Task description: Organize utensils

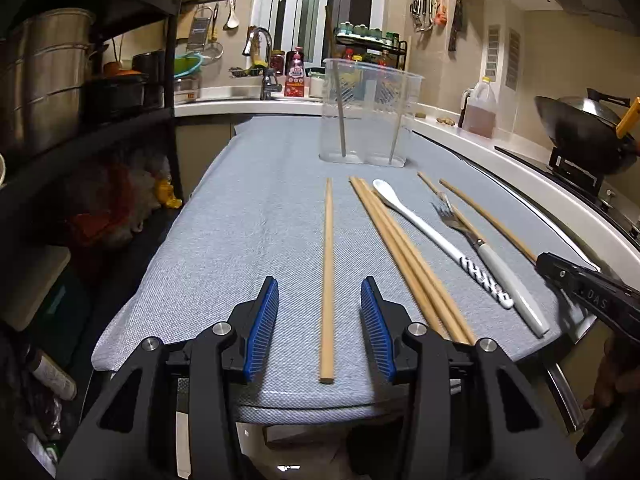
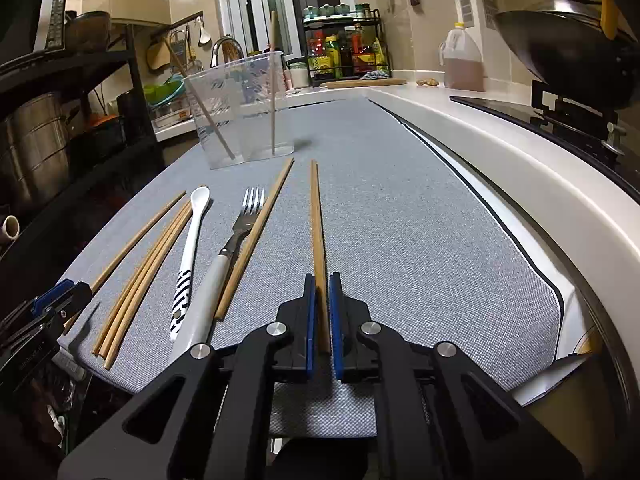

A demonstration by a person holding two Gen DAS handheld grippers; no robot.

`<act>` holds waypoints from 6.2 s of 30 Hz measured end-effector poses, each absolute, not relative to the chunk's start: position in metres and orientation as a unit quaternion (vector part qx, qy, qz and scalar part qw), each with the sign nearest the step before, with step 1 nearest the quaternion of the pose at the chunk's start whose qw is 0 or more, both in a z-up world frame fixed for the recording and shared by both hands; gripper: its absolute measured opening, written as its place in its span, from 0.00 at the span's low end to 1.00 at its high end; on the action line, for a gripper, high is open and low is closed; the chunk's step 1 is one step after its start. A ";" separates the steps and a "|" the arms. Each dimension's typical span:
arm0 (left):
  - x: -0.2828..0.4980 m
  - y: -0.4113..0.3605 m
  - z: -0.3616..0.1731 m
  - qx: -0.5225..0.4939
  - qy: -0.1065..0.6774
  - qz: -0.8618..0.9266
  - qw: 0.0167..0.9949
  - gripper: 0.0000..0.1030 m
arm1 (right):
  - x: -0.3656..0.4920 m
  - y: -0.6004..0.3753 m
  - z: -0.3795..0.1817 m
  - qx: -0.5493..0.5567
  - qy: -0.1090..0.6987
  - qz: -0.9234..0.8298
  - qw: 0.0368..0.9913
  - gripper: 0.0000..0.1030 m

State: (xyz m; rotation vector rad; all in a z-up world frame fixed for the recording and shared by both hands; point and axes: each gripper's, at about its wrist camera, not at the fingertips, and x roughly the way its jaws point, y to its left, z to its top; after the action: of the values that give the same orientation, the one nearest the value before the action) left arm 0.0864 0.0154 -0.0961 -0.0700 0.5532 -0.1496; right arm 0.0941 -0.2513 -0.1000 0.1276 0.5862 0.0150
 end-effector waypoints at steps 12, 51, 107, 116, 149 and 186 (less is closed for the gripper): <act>0.083 0.005 -0.101 0.022 0.236 -0.106 0.966 0.06 | 0.087 -0.235 -0.111 0.005 0.242 0.015 0.970 0.08; 0.189 0.020 0.089 0.005 0.262 -0.143 0.954 0.06 | 0.185 -0.233 0.080 -0.009 0.203 0.036 0.978 0.05; 0.305 -0.012 0.132 0.034 0.249 -0.093 0.963 0.86 | 0.306 -0.194 0.126 -0.006 0.217 0.068 0.974 0.75; 0.242 0.001 0.106 0.001 0.277 -0.093 0.956 0.86 | 0.233 -0.189 0.112 -0.002 0.235 0.055 0.971 0.85; 0.084 -0.005 -0.053 -0.043 0.320 -0.075 0.943 0.86 | 0.061 -0.222 -0.027 0.008 0.299 -0.032 0.954 0.86; 0.096 -0.010 -0.089 0.010 0.329 -0.058 0.943 0.85 | 0.118 -0.222 -0.092 -0.003 0.350 -0.003 0.937 0.56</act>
State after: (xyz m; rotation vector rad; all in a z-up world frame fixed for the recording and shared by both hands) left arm 0.0959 -0.0103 -0.0893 0.0197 0.6704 -0.1181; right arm 0.1176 -0.2223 -0.0923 -0.0059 0.7144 -0.0054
